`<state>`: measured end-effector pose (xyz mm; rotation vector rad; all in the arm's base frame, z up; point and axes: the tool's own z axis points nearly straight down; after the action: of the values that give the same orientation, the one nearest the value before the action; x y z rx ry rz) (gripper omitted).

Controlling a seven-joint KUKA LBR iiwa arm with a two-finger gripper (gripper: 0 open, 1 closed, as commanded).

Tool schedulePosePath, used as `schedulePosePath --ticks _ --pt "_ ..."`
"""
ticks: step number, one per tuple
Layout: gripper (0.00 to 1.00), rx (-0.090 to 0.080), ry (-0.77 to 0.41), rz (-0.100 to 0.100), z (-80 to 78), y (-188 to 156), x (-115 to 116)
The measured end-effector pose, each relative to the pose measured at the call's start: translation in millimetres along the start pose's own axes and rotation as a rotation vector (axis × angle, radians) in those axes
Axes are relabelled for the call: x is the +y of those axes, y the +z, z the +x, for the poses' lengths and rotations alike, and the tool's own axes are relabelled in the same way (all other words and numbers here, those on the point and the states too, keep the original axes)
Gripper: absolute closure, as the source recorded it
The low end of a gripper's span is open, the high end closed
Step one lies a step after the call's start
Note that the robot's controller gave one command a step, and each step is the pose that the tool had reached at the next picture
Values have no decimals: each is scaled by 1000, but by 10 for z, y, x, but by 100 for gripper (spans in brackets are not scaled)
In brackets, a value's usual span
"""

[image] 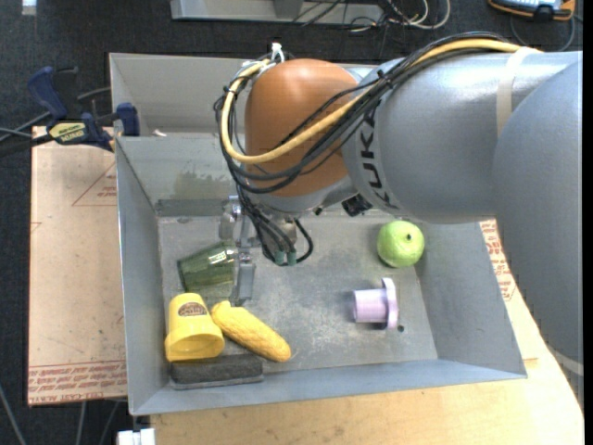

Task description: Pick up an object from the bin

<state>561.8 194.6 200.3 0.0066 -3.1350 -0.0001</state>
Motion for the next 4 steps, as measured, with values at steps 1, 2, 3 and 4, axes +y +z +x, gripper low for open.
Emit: schedulePosePath --ticks 1,2,3,4 --pt "0 -7 4 -1 -16 -49 -13" --pt "0 -10 -47 -2 -236 669 -33" --pt "0 -1 -66 0 -255 1141 -45" --pt "0 -10 -7 -4 -303 797 -58"
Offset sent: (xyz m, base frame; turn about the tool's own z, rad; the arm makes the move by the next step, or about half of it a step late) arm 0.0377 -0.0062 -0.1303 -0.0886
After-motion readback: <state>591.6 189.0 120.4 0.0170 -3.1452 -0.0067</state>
